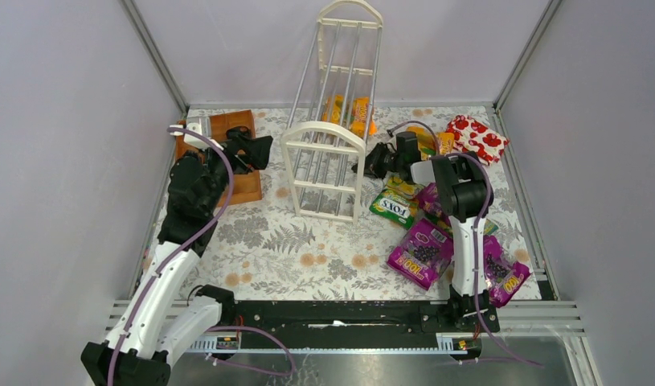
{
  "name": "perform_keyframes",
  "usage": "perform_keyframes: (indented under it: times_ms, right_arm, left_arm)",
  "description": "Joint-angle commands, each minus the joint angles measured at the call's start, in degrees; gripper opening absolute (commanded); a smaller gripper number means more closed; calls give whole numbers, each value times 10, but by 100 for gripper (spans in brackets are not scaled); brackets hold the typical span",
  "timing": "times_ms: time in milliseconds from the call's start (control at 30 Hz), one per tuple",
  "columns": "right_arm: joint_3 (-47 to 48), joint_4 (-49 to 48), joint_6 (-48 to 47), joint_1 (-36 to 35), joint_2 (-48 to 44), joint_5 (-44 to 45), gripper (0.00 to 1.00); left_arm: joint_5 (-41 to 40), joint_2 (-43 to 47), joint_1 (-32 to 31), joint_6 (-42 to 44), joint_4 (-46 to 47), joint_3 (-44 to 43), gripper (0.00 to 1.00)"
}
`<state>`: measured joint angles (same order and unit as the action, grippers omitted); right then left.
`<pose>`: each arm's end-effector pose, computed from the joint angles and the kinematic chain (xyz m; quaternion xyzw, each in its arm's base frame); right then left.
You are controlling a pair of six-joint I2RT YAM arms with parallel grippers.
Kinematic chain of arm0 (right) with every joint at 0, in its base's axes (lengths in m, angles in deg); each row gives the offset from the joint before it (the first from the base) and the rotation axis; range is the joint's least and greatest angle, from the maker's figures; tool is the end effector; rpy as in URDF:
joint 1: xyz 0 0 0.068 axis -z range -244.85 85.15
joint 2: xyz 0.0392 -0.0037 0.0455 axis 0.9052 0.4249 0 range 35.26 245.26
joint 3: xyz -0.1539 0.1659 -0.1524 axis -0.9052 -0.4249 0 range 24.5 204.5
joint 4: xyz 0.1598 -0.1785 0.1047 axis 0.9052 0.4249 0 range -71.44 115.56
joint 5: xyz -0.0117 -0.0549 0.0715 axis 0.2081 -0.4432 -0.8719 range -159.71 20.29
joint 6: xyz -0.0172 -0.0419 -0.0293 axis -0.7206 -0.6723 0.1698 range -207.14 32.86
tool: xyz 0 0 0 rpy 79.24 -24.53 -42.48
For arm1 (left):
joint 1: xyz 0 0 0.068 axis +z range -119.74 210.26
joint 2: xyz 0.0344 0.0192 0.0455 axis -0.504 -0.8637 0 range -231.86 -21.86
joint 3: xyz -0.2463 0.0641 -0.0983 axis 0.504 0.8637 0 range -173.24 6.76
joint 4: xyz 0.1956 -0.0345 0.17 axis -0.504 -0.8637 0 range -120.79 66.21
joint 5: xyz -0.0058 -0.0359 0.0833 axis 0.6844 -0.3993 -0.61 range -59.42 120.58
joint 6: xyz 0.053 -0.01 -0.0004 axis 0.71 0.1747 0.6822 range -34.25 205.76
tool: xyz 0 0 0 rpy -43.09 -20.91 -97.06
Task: Place and organize the candy bags onto the shelf
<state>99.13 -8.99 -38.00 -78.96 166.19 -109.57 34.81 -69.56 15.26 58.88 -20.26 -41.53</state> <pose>0.4480 0.1361 0.0936 0.0779 0.8237 0.5009 0.2540 0.1886 -0.0533 0.3791 -0.0435 0.6799 -0.2850 0.6742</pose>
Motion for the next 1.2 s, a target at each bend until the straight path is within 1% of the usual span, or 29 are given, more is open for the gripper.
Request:
perform_keyframes:
  times_ms: [0, 67, 133, 300, 467, 500, 567, 633, 700, 767, 833, 933, 1000, 1033, 1067, 1167]
  right_arm:
    - [-33, -18, -66, -18, -45, -17, 7]
    - [-54, -36, -59, -19, -50, -34, 4]
    - [-84, -81, -35, -19, -59, -58, 1]
    - [-109, -69, -33, -37, -85, -27, 3]
    - [-164, -72, 12, -76, -136, 83, 10]
    - [-172, -71, 20, -86, -148, 106, 12]
    - [-185, -72, 33, -101, -164, 144, 23]
    - [-192, -73, 36, -110, -173, 152, 34]
    - [-194, -44, 18, -110, -188, 152, 45]
    - [-193, 12, -28, -110, -220, 165, 58]
    - [-203, 74, -80, -110, -267, 195, 71]
    - [-212, 197, -163, -109, -349, 277, 88]
    - [-219, 264, -213, -109, -401, 345, 97]
    - [-222, 313, -242, -107, -426, 397, 99]
    - [-224, 337, -260, -105, -454, 433, 100]
    - [-223, 364, -305, -72, -492, 508, 100]
  left_arm:
    - [-25, 15, 1, 13, 12, -23, 99]
    - [-29, 16, 1, 14, 11, -23, 99]
    - [-31, 18, 1, 15, 10, -22, 99]
    - [-33, 20, 4, 16, 10, -22, 99]
    - [-33, 21, 9, 14, 10, -22, 99]
    - [-31, 22, 10, 14, 10, -23, 99]
    - [-31, 23, 12, 13, 10, -22, 99]
    - [-34, 24, 13, 14, 9, -23, 99]
    - [-40, 25, 13, 15, 7, -23, 99]
    - [-41, 27, 13, 19, 2, -25, 99]
    - [-63, 31, 13, 23, -5, -29, 99]
    - [-87, 34, 12, 25, -15, -32, 99]
    - [-100, 36, 11, 24, -22, -34, 99]
    - [-103, 36, 10, 23, -24, -35, 99]
    - [-104, 38, 8, 23, -25, -35, 99]
    - [-106, 42, 2, 22, -28, -37, 99]
